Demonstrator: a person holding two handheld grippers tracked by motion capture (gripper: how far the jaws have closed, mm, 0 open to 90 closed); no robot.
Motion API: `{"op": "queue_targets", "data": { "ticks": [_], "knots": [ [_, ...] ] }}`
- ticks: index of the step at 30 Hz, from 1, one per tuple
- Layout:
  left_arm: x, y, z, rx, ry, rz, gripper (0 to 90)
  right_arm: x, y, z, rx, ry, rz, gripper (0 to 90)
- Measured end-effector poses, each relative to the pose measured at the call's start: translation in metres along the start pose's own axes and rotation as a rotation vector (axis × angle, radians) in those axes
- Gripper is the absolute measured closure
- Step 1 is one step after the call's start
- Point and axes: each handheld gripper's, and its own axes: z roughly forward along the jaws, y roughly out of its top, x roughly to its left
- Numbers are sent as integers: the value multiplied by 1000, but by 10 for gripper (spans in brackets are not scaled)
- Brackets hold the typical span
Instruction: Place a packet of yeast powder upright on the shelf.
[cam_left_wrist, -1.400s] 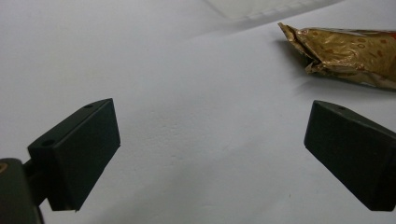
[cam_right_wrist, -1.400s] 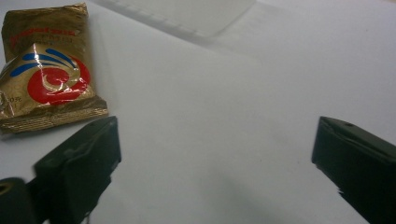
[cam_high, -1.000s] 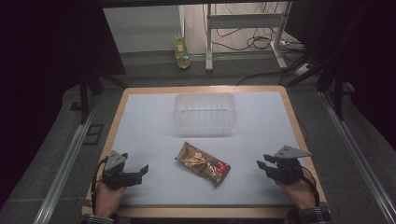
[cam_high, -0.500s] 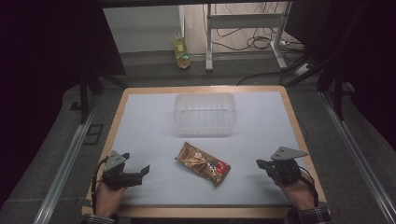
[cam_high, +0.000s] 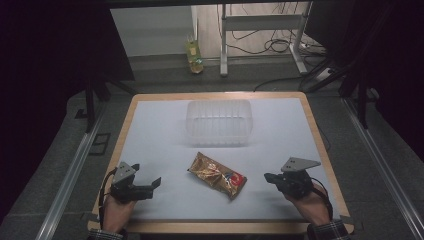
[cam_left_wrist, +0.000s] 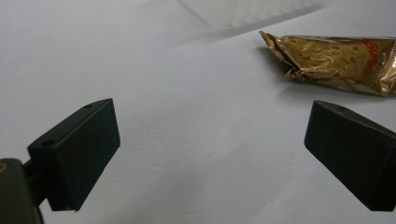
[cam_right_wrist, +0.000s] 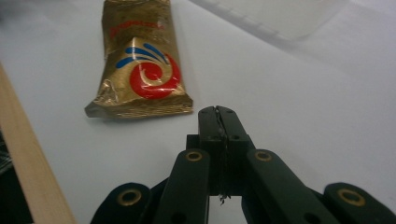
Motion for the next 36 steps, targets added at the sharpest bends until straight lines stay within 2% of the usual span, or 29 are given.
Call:
{"op": "queue_targets", "data": {
  "ticks": [5, 9, 17, 26, 36],
  "knots": [
    [0, 0, 0, 0, 3, 1, 31, 6, 4, 7, 8, 59, -2, 887],
    [0, 0, 0, 1, 5, 4, 32, 16, 9, 14, 18, 100, -22, 887],
    [0, 0, 0, 2, 8, 8, 32, 30, 14, 30, 39, 161, -45, 887],
    [-1, 0, 0, 3, 13, 13, 31, 45, 18, 45, 61, 212, -62, 887],
    [0, 0, 0, 3, 16, 13, 29, 58, 21, 61, 75, 248, -87, 887]
  ]
}}
